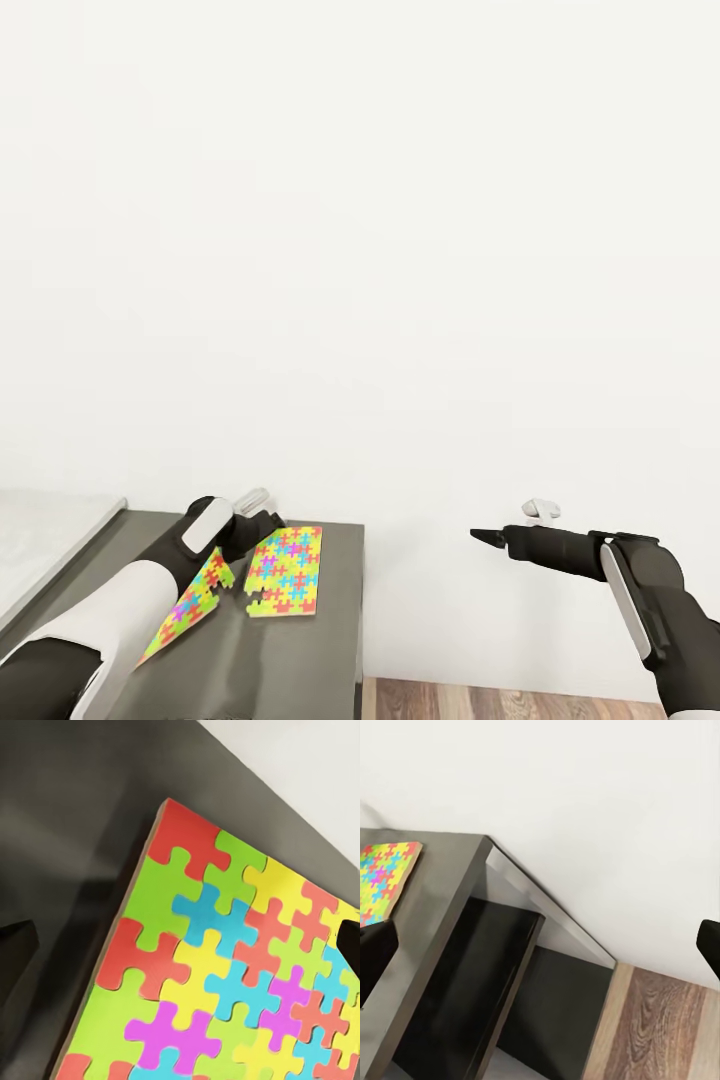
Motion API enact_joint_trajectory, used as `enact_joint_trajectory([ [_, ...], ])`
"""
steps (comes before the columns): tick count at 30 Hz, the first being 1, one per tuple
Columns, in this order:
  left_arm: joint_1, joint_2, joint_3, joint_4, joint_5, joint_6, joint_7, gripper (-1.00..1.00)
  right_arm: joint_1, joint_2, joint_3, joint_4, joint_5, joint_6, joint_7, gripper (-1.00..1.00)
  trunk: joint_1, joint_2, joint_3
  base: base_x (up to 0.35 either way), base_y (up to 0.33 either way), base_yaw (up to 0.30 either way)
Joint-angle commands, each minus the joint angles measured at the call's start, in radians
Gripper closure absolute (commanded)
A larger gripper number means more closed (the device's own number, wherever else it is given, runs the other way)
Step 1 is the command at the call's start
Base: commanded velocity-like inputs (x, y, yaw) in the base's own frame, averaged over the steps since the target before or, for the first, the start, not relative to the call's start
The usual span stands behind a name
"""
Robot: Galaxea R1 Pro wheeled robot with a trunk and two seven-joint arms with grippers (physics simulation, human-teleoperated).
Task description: Put all the toys in the child's room - the three board games (two on the bed and one on the table), the two jigsaw puzzles on the table, and the tennis ball on the table - inside the toy box on the table in the child's room.
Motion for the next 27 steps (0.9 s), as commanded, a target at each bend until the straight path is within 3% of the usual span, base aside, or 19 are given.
enact_joint_trajectory([
  [1, -0.001, 0.001, -0.007, -0.002, 0.011, 0.001, 0.009, -1.0, -0.001, 0.0, -0.001, 0.0, -0.007, 0.008, -0.001, -1.0, 0.004, -0.008, -0.004, 0.0, 0.0, 0.0],
  [7, -0.001, 0.002, -0.007, -0.002, 0.011, 0.002, 0.012, -1.0, -0.001, 0.001, -0.001, -0.001, -0.007, 0.008, -0.001, -1.0, 0.027, -0.05, -0.023, 0.0, 0.0, 0.0],
  [27, 0.015, 0.001, -0.013, -0.001, 0.009, 0.001, 0.021, -1.0, -0.001, 0.0, -0.001, -0.002, -0.007, 0.008, -0.002, -1.0, 0.027, -0.05, -0.023, 0.0, 0.0, 0.0],
])
